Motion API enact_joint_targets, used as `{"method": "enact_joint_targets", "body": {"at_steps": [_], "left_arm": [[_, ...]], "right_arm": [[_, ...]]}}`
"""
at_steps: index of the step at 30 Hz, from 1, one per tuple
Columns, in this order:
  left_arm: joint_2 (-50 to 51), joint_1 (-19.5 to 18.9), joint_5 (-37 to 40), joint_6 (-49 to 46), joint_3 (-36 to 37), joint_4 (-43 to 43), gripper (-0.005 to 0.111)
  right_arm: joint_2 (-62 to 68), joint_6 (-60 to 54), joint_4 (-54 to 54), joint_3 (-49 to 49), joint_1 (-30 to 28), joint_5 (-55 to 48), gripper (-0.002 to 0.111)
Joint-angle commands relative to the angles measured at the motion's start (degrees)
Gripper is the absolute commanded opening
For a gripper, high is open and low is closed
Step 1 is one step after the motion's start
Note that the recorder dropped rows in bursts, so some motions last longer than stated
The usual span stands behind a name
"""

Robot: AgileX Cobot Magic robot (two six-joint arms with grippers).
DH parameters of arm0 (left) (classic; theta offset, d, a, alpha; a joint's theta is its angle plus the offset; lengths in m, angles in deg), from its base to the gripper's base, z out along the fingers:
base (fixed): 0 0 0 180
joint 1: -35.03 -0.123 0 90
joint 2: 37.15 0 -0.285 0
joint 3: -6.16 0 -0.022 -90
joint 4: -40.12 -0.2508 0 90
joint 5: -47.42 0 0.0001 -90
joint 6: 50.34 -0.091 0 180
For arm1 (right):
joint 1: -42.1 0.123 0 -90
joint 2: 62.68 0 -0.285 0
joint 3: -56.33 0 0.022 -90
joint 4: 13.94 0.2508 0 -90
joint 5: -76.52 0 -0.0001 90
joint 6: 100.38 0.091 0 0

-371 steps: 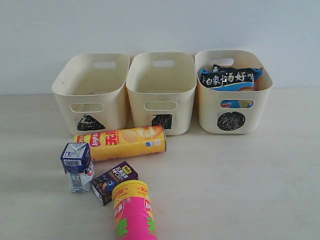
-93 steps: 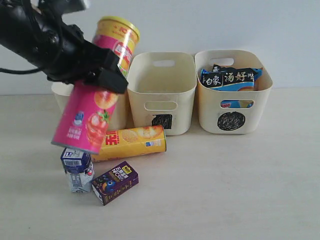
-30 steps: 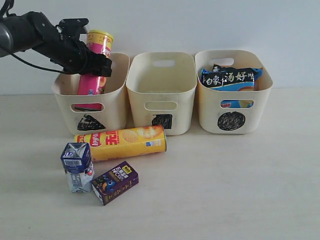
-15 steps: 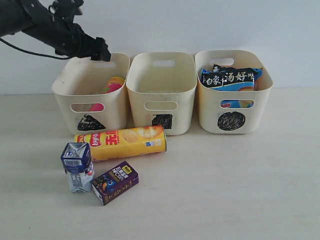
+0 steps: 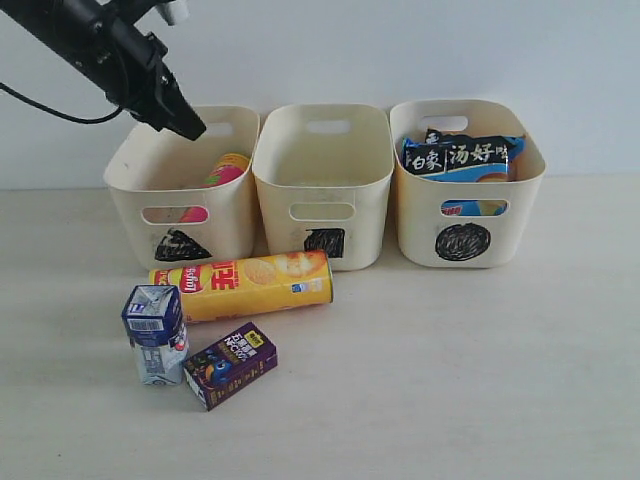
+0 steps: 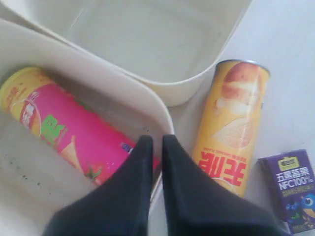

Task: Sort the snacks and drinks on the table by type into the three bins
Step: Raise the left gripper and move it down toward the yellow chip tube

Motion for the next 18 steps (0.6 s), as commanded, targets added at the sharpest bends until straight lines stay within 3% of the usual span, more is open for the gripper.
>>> {"method": "enact_joint_targets", "body": {"at_steps": [1,18], "left_arm": [[-2.0,1.6,0.9,-2.8,3.9,-0.5,0.004],[-2.7,10.3,0.9,-8.2,16.7,-5.6,0.004]], "right_arm": [[-0.2,0.0,-0.6,0.3,-0.2,0.4,0.0],[-0.2,0.0,-0.6,0.3,-0.2,0.4,0.0]]}}
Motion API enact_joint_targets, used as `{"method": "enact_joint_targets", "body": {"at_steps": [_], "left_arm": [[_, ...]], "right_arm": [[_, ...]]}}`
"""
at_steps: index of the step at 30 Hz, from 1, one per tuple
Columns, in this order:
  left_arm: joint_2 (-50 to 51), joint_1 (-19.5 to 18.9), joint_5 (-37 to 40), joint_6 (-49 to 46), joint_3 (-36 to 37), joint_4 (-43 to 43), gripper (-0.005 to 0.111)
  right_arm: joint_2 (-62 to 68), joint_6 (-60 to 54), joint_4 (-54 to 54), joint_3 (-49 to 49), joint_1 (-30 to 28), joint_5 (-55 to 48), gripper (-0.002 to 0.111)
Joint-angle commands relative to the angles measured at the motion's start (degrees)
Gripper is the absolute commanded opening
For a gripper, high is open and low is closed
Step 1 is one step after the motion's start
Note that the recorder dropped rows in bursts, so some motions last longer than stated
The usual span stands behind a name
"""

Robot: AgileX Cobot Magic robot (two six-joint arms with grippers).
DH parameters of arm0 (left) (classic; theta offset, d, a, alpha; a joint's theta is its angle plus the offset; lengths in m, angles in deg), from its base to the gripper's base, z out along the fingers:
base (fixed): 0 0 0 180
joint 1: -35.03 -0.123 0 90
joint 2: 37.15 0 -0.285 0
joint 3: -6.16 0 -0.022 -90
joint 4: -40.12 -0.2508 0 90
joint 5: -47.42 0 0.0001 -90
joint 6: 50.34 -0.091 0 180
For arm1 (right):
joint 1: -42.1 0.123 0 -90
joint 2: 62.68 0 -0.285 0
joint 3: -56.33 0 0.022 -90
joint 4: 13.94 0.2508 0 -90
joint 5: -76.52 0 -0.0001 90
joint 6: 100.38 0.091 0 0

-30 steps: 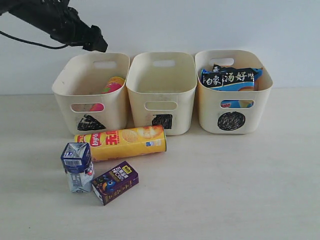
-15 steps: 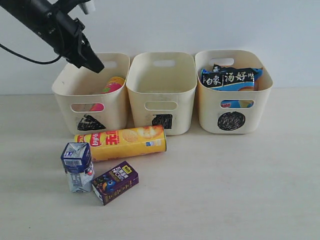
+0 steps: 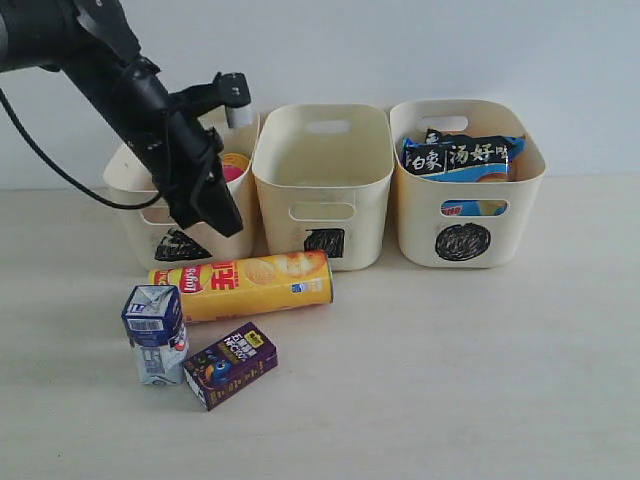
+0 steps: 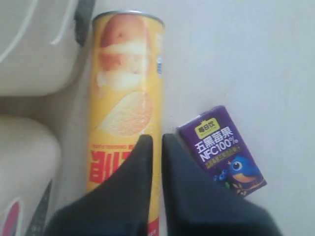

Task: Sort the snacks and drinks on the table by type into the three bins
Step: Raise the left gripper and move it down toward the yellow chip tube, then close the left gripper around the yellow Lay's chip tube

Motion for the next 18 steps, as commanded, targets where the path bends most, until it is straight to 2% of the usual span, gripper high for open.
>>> {"method": "enact_joint_targets", "body": {"at_steps": [1,4,6,9,11,18], "left_arm": [[-1.0,2.2,0.2,-1.0,2.1,-2.3,0.004],[-1.0,2.2,0.2,-0.5,3.6,-2.7,0.012],[-1.0,2.2,0.2,-0.5,4.4,-2.7,0.026],[-1.0,2.2,0.2,-0.5,5.2,-2.9,0.053],[-1.0,2.2,0.2,-0.3,5.8,-2.9,0.066],[-0.8,2.2,-2.9,-4.1,8.9,-2.5,0.086]], "right_arm": [[-0.2,0.0,-0.6,0.3,-0.2,0.4,0.0],[-0.2,0.0,-0.6,0.3,-0.2,0.4,0.0],[-0.2,0.0,-0.6,0.3,-0.2,0.4,0.0],[-0.2,0.0,-0.6,0.3,-0.2,0.4,0.0],[-0.2,0.0,-0.6,0.3,-0.2,0.4,0.0],[-0.2,0.0,-0.6,0.3,-0.2,0.4,0.0]]}}
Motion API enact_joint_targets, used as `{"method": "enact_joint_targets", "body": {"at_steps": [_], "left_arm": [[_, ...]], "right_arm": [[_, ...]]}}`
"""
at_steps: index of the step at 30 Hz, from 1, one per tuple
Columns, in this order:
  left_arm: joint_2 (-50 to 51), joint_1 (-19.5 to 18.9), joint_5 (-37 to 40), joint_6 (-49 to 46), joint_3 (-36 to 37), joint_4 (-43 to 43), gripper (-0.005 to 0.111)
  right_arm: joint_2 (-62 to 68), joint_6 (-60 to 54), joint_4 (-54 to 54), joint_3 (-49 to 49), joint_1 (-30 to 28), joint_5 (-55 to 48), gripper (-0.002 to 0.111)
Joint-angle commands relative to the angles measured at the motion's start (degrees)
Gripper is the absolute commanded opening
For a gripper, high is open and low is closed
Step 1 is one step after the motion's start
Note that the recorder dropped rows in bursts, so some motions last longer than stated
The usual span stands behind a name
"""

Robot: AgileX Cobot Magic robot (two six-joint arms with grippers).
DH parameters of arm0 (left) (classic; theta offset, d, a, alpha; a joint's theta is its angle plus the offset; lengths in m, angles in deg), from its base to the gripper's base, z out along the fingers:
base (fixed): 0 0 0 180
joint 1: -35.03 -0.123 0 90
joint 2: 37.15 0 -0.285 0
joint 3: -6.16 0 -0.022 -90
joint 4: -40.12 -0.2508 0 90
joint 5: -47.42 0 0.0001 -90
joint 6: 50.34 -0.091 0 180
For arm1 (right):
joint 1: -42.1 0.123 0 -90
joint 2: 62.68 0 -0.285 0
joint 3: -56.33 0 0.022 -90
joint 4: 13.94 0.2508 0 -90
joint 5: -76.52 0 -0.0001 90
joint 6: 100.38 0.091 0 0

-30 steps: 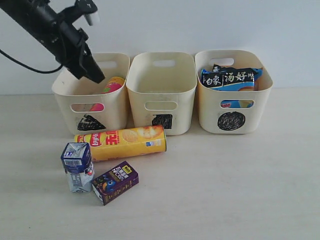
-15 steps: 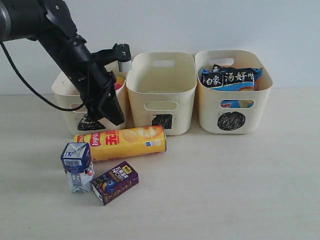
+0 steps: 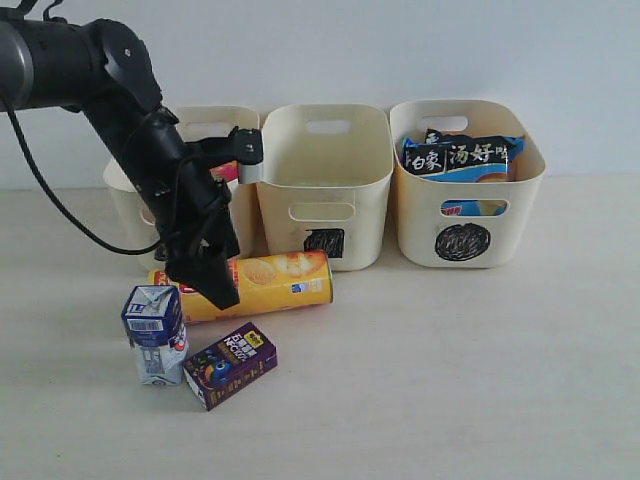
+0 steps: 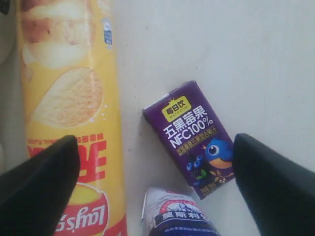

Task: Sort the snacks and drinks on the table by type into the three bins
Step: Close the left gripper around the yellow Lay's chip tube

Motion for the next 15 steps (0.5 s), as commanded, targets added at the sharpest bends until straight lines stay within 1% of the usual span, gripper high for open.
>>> {"method": "enact_joint_targets", "body": {"at_steps": [1,3,5,8,15], "left_arm": [[-0.4,0.2,-1.9,-2.8,1.6,0.4,0.088],[0.0,0.2,-2.8,-2.8,1.6,0.4,0.09],[0.5,0.2,-4.0,-3.2,1.6,0.4,0.089],[1.6,0.2,-7.7,-3.0,1.6,0.2,0.085],[4.1,0.2,-9.8,-4.7,1.6,0.2,0.084]], "right_arm": [[-0.2,0.0,-0.6,0.3,-0.2,0.4,0.0],[-0.2,0.0,-0.6,0.3,-0.2,0.4,0.0],[-0.2,0.0,-0.6,0.3,-0.2,0.4,0.0],[-0.2,0.0,-0.6,0.3,-0.2,0.4,0.0],[-0.2,0.0,-0.6,0.3,-0.2,0.4,0.0]]}}
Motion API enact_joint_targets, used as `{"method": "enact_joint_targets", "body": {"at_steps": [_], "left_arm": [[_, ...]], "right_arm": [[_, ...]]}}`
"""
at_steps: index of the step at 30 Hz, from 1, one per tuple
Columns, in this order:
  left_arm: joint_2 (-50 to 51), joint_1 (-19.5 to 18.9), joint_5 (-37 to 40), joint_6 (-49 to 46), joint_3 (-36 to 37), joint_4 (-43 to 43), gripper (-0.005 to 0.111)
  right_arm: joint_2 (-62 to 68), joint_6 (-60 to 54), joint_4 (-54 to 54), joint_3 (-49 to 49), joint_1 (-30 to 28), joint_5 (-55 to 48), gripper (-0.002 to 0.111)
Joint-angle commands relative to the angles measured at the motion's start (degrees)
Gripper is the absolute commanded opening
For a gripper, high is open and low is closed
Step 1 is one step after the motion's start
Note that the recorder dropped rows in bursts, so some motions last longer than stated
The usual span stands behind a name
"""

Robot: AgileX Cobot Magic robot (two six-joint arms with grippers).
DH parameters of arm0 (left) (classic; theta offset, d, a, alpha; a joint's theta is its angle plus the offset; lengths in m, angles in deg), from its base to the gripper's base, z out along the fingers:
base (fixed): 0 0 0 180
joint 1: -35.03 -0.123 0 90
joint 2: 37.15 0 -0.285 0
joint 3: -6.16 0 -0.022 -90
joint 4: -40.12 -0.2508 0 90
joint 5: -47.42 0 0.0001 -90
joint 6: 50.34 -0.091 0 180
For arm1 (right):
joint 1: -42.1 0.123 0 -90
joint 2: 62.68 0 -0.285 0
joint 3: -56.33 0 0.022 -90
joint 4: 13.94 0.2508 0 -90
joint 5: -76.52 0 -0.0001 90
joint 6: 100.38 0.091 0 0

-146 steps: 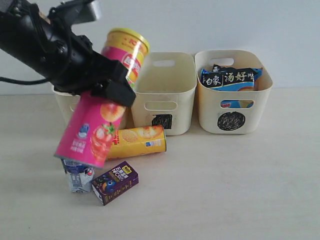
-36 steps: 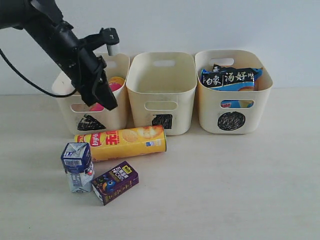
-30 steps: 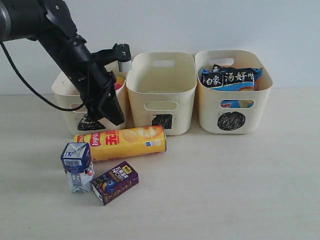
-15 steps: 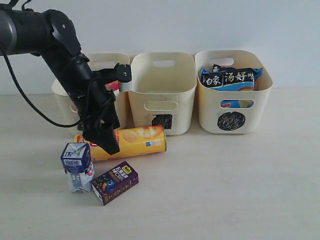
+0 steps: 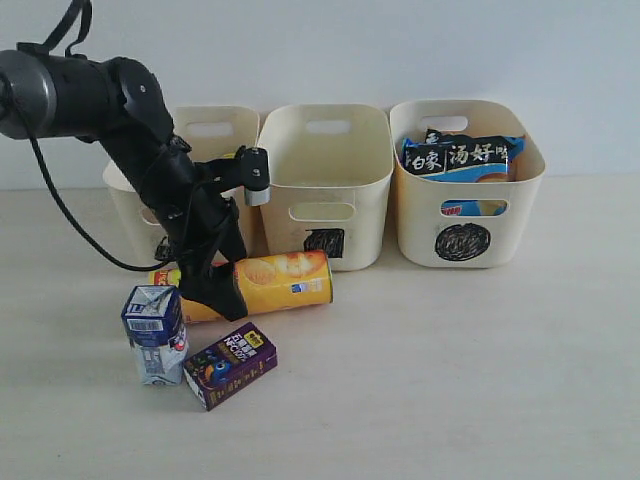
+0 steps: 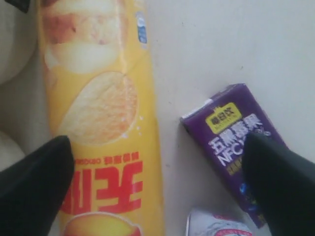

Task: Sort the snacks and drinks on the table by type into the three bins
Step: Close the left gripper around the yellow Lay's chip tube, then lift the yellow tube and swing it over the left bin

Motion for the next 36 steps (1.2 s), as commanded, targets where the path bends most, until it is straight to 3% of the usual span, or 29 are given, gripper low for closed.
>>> {"method": "enact_joint_targets", "body": {"at_steps": [1,14,20,23,29,36], "left_arm": [[1.0,0.2,-2.5,-0.9,0.2,0.2,0.084],[4.2,0.5,-7.5,-2.0,0.2,0.0,0.084],[4.9,2.1,-9.9,-3.2,0.2,-0.2,0.076],[4.9,2.7,-9.9,-3.2,0.2,-0.7,0.062],[4.9,3.4,-8.7,-3.7,0.2,-4.4,0.009],[3.5,3.4,-9.2,-2.6,0.2,-4.0,0.004]], "right_arm": [[-0.2,0.0,-0.6,0.3,-0.2,0.4,0.0],[-0.2,0.0,-0.6,0.3,-0.2,0.4,0.0],[-0.2,0.0,-0.6,0.3,-0.2,0.4,0.0],[-0.2,0.0,-0.6,0.3,-0.2,0.4,0.0],[-0.2,0.0,-0.6,0.3,-0.2,0.4,0.0],[-0.2,0.0,-0.6,0.3,-0.2,0.4,0.0]]}}
